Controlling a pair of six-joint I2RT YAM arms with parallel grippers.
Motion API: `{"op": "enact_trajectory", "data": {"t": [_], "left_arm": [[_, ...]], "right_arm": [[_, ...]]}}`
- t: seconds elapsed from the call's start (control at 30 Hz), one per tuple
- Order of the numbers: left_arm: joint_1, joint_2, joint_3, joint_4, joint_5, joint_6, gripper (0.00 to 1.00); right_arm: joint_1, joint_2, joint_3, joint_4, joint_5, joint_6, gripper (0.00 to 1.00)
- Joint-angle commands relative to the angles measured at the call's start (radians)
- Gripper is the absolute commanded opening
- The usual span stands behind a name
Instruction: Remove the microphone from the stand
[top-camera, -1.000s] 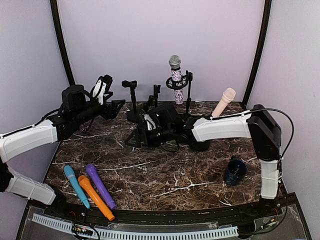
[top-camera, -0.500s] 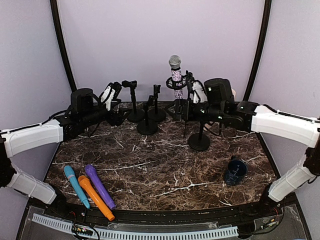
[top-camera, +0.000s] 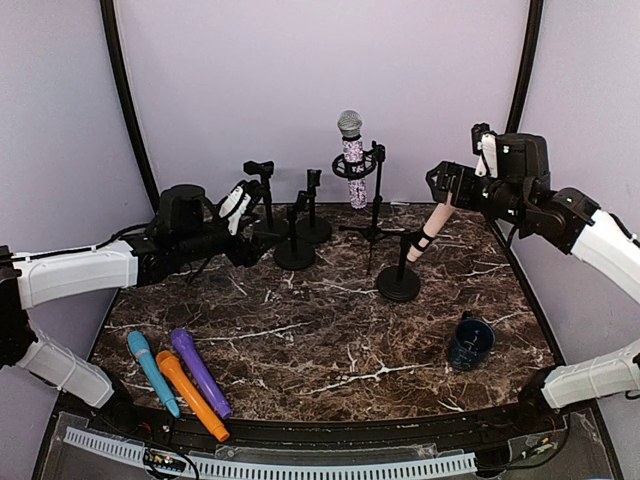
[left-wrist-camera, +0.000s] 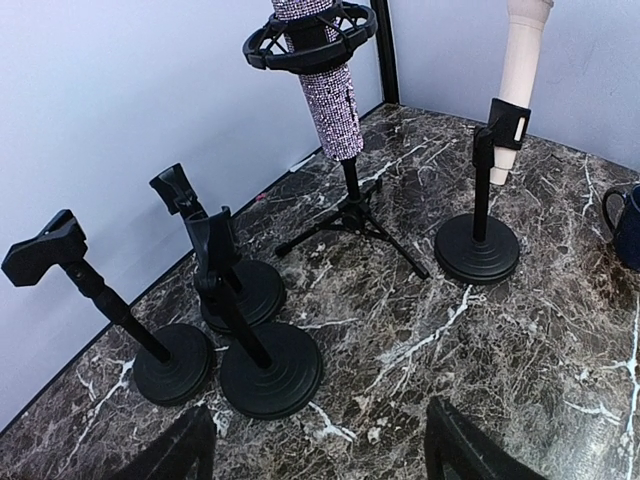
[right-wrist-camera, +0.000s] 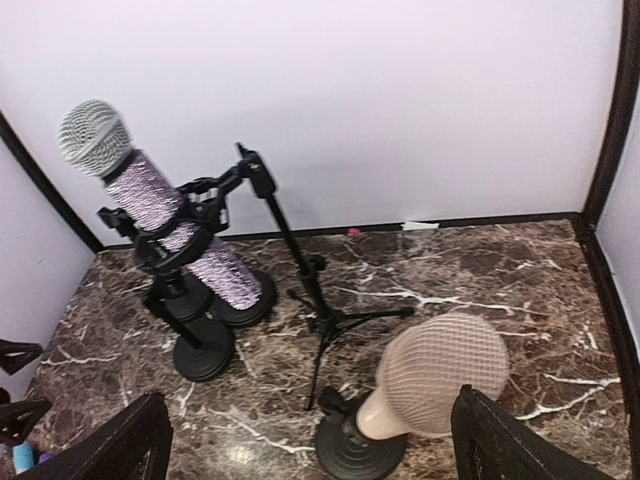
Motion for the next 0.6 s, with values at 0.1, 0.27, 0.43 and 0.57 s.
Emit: {"op": "enact_trajectory", "data": {"t": [0.1, 0.27, 0.43, 0.57], "left_arm": [[-0.01, -0.011, 0.037, -0.024, -0.009, 0.024, 0.74], [-0.014, -0.019, 0.037, -0.03, -0.02, 0.032, 0.74], [-0.018, -0.022, 0.038, -0.032, -0.023, 0.035, 0.74], [-0.02, -0.022, 0.039, -0.034, -0.025, 0.039, 0.74]], "right_arm": [[-0.155, 0.066, 0.013, -0.042, 0.0, -0.03, 0.99], [-0.191, 0.104, 0.019, -0.002, -0.08, -0.057, 0.99], [-0.195, 0.115, -0.012, 0.059, -0.116, -0.059, 0.9], [-0.196, 0.12, -0.031, 0.09, -0.122, -0.065, 0.79]]}}
